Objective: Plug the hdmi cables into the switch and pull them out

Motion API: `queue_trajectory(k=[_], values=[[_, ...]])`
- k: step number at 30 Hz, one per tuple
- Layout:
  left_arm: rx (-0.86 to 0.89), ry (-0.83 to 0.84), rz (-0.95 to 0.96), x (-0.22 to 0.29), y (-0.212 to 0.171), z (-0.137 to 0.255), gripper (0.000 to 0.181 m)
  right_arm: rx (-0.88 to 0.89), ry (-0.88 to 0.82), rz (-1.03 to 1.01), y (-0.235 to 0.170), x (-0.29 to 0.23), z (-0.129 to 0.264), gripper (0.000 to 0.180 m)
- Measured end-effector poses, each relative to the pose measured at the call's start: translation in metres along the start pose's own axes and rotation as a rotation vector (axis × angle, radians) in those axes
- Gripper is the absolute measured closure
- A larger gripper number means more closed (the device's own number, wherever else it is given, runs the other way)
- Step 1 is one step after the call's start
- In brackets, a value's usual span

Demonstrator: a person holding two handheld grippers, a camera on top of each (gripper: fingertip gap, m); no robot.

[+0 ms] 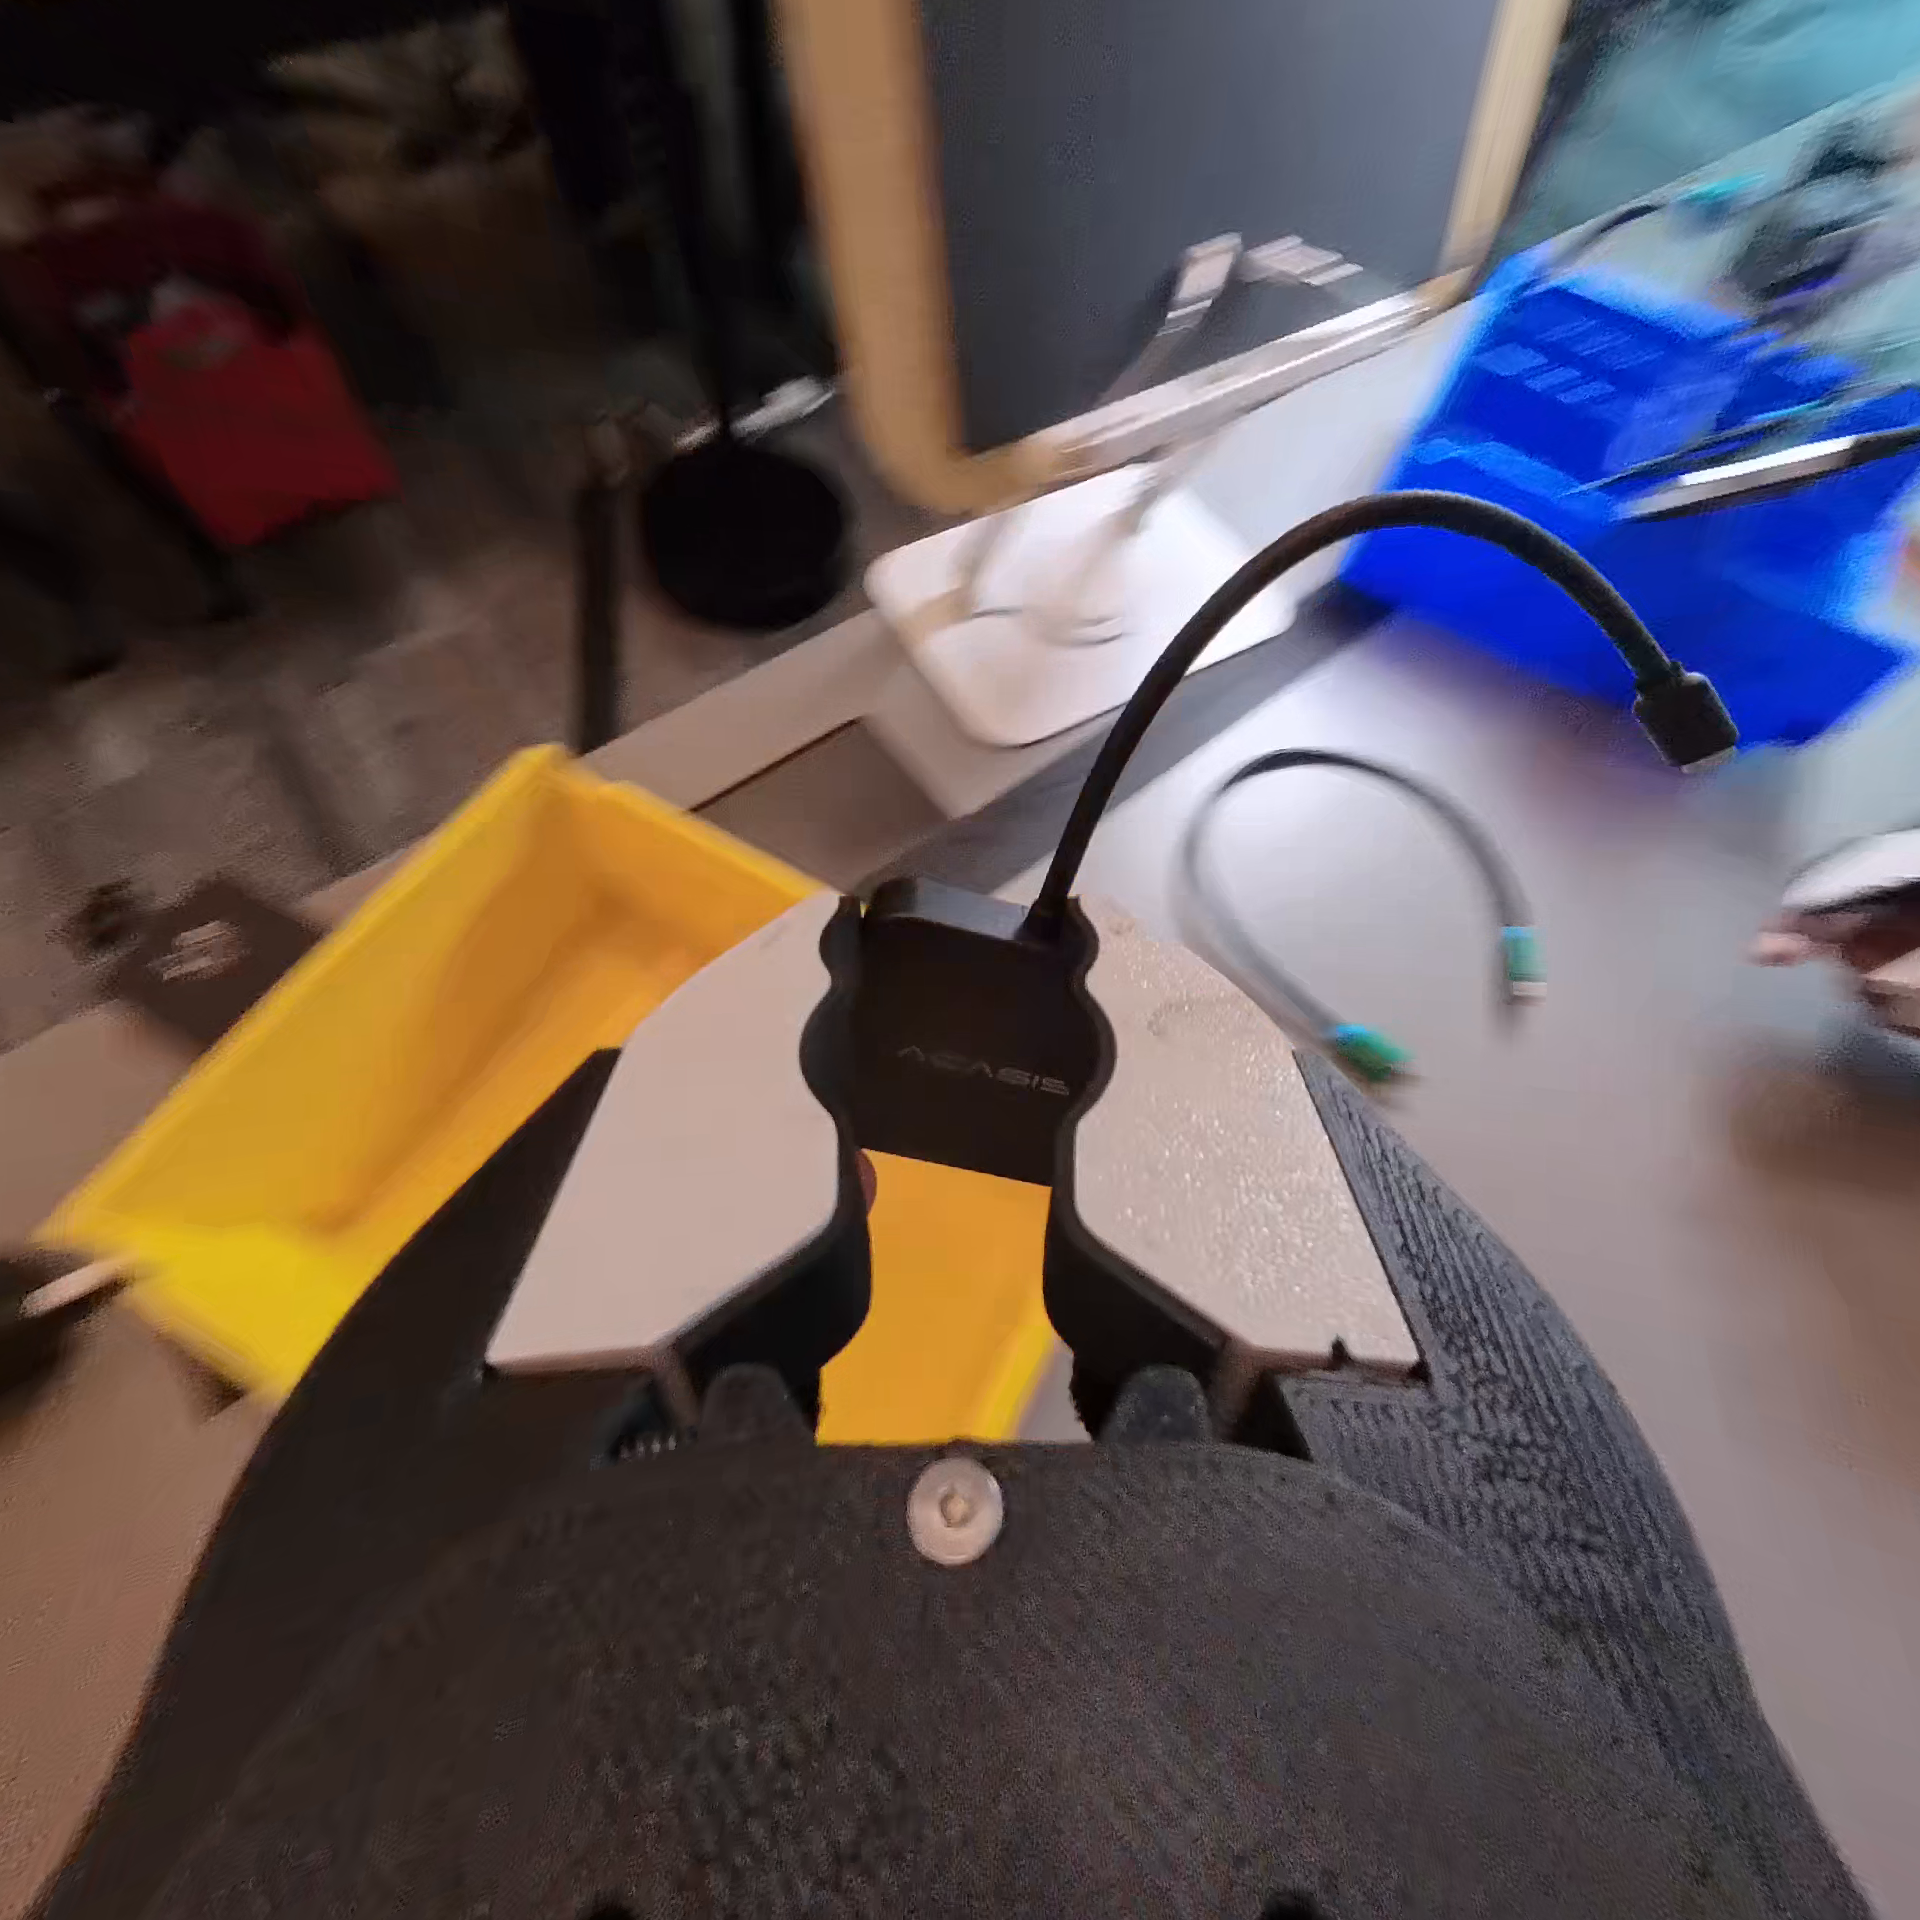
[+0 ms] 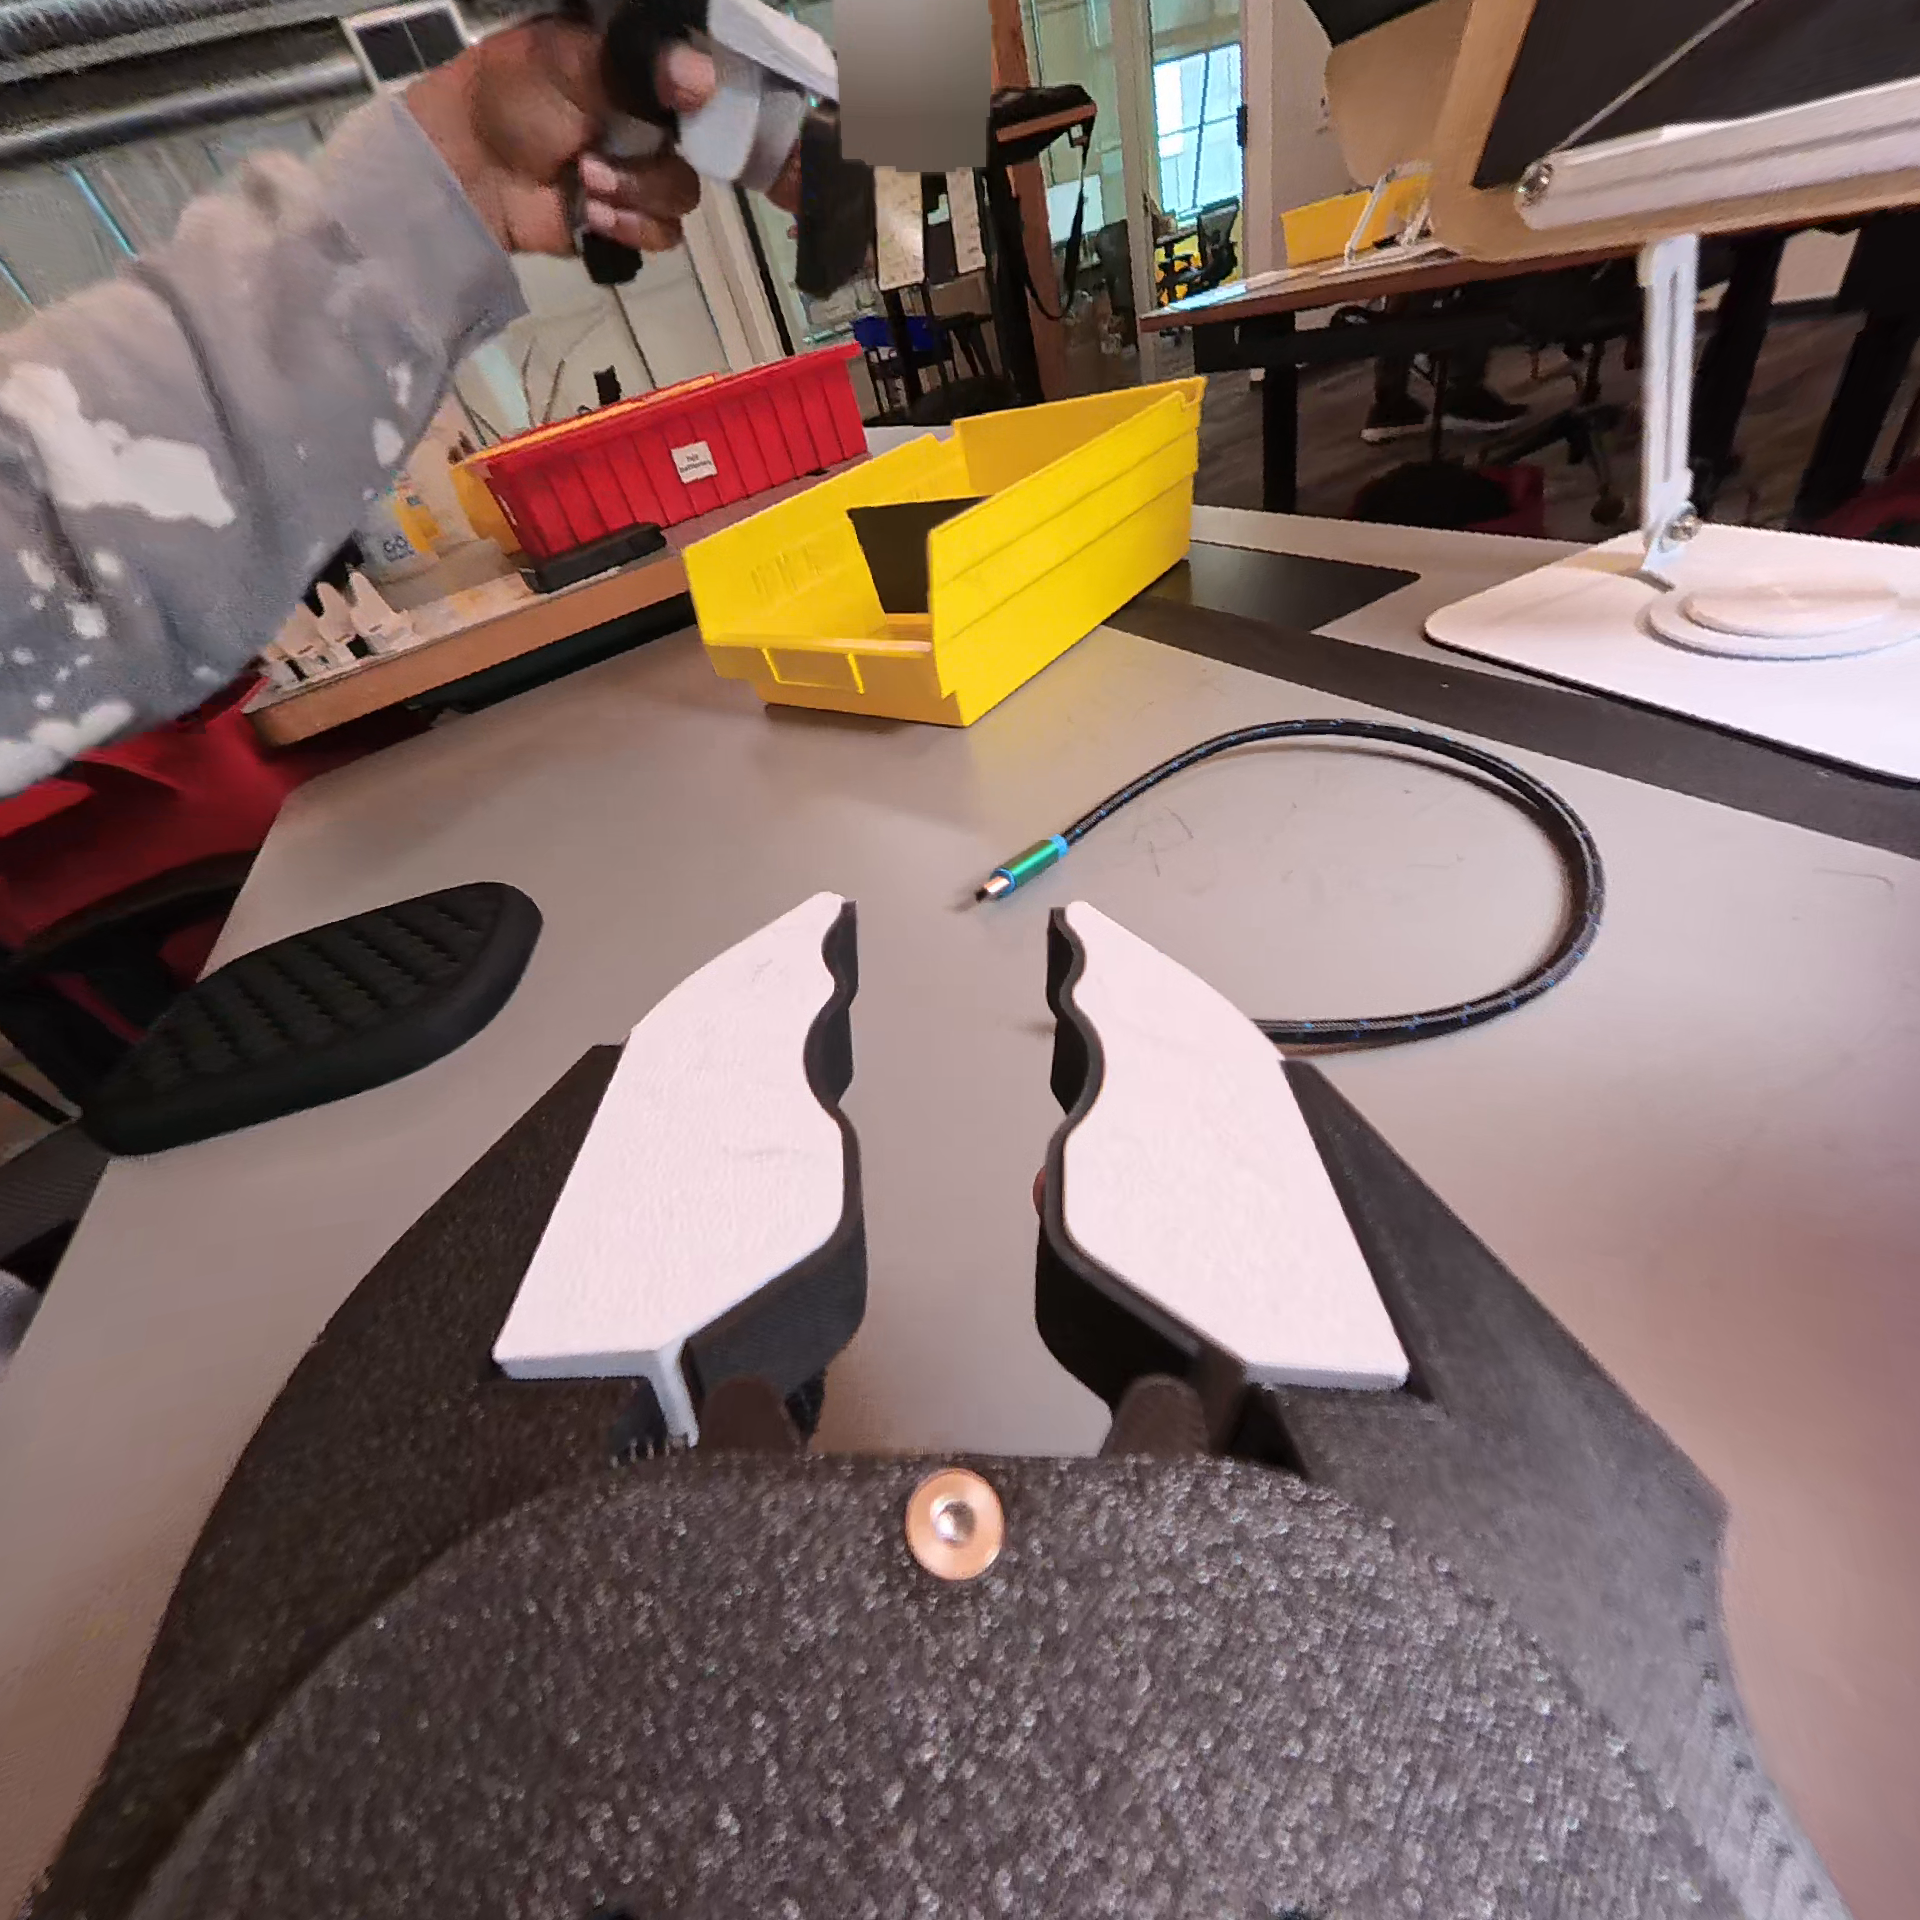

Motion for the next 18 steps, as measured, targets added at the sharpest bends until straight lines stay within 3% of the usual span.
queue_trajectory(k=[6,9,12,16,18], values=[[0.103,-0.679,0.085,0.168,-0.082,-0.027,0.143,-0.003,0.1,0.053,0.005,-0.03,-0.011,0.144],[0.112,-0.937,0.191,0.233,-0.124,-0.051,0.143,-0.027,0.225,0.035,0.003,-0.052,-0.017,0.133],[0.126,-1.034,0.287,0.268,-0.145,-0.072,0.143,-0.056,0.261,0.119,0.0,-0.073,-0.024,0.115],[0.078,-1.013,0.346,0.286,-0.158,-0.09,0.143,-0.132,0.199,0.187,-0.006,-0.084,-0.037,0.101],[0.075,-0.976,0.378,0.284,-0.162,-0.098,0.143,-0.158,0.179,0.157,-0.01,-0.084,-0.043,0.104]])
Point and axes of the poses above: each gripper's, where its closed fingertips meet, z back along the fingers, y out of its top, x = y × z across the jaws, the point moved 5 cm from there along z, back along the fingers, and after that the axes turned 5 degrees about z, right-handed, at the moved point
